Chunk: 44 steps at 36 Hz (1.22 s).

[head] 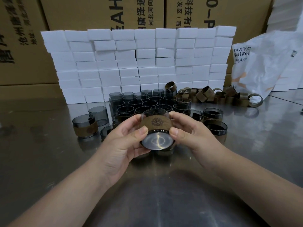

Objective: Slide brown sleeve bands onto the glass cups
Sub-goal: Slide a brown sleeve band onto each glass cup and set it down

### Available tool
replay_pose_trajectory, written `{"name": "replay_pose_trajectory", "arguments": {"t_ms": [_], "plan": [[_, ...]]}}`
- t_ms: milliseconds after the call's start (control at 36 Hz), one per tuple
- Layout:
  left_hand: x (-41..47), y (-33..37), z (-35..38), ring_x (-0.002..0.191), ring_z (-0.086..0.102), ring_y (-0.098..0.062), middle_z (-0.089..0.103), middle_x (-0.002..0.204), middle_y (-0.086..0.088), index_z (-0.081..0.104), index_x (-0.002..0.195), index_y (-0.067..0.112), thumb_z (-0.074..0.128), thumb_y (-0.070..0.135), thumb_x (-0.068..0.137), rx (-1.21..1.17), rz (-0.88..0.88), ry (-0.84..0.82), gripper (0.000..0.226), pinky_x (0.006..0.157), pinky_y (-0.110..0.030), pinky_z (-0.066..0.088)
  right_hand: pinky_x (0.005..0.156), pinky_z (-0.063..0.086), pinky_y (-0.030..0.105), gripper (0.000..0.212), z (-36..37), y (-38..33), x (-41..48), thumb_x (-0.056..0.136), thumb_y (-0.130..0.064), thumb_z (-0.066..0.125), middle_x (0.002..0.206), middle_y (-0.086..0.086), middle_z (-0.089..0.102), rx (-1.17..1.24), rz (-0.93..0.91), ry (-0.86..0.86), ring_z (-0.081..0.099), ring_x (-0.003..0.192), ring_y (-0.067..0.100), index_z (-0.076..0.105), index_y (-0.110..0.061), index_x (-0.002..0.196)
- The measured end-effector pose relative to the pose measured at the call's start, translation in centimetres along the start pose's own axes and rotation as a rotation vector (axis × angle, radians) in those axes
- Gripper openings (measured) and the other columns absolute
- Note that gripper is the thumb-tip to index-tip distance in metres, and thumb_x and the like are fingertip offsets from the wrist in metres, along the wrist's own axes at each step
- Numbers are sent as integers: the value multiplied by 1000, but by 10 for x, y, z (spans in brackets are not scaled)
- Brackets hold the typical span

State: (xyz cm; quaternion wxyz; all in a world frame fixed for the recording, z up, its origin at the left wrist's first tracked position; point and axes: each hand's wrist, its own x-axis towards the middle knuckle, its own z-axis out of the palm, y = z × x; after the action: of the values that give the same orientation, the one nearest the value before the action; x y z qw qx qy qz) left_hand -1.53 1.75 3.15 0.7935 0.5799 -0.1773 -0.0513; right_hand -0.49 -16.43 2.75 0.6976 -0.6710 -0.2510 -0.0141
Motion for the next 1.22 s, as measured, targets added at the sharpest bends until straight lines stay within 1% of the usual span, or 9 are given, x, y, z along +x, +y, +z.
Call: {"name": "replay_pose_trajectory", "arguments": {"t_ms": [83, 278, 389, 583, 806, 1000, 1083, 1167, 1222], "plan": [[0, 0, 0, 84, 67, -17, 67, 109, -8, 55, 121, 12, 65, 21, 65, -4, -2, 2, 57, 63, -25, 55, 81, 52, 26, 42, 0, -1, -1, 72, -22, 62, 102, -3, 69, 22, -3, -7, 65, 94, 11, 59, -19, 113], [0, 0, 1, 85, 67, -18, 67, 110, -9, 55, 121, 10, 65, 21, 66, -1, -10, -3, 57, 65, -26, 56, 86, 52, 30, 41, 0, 0, -1, 71, -22, 63, 102, -2, 70, 26, -1, -1, 66, 96, 13, 60, -21, 111], [-1, 0, 0, 84, 67, -18, 68, 107, -9, 54, 120, 9, 65, 20, 66, 1, -11, -14, 56, 65, -25, 55, 88, 51, 35, 45, 0, 1, 0, 71, -21, 63, 105, 3, 68, 36, 8, -7, 64, 96, 17, 58, -15, 115], [-1, 0, 0, 82, 68, -17, 69, 104, -7, 57, 116, 11, 67, 22, 64, 3, -4, -14, 54, 66, -26, 56, 87, 51, 31, 35, -1, 4, 1, 72, -22, 64, 100, -2, 70, 53, -7, -14, 65, 94, 15, 62, -20, 107], [0, -1, 0, 83, 68, -18, 69, 104, -7, 57, 115, 10, 71, 25, 59, -8, -7, -6, 60, 67, -26, 56, 89, 50, 37, 28, -1, 6, 2, 72, -22, 64, 98, -2, 70, 34, -17, -13, 64, 97, 17, 66, -25, 100], [0, -5, -1, 84, 68, -23, 69, 101, -13, 63, 106, 10, 71, 26, 60, 4, 2, 4, 50, 64, -29, 56, 81, 52, 29, 24, -1, 8, 1, 73, -22, 63, 92, -2, 67, 32, -36, -4, 63, 90, 15, 64, -21, 97], [1, -5, -1, 86, 68, -23, 69, 103, -12, 59, 112, 8, 70, 24, 62, 5, 6, -3, 54, 68, -30, 57, 77, 52, 24, 28, -2, 7, 1, 73, -22, 64, 92, -6, 67, 16, -45, -7, 64, 87, 11, 62, -20, 101], [3, -7, -1, 87, 68, -22, 69, 103, -11, 58, 113, 9, 69, 20, 65, -4, 12, 11, 50, 71, -30, 57, 76, 51, 23, 32, -1, 7, 2, 73, -24, 62, 100, -5, 67, -4, -43, -10, 66, 90, 9, 59, -25, 106], [3, -10, 1, 88, 67, -21, 68, 105, -10, 57, 114, 10, 71, 17, 71, -8, 23, 17, 46, 72, -28, 56, 87, 51, 29, 37, 0, 8, 1, 75, -27, 59, 115, -2, 61, -41, -32, -11, 62, 103, 10, 55, -34, 111]]}}
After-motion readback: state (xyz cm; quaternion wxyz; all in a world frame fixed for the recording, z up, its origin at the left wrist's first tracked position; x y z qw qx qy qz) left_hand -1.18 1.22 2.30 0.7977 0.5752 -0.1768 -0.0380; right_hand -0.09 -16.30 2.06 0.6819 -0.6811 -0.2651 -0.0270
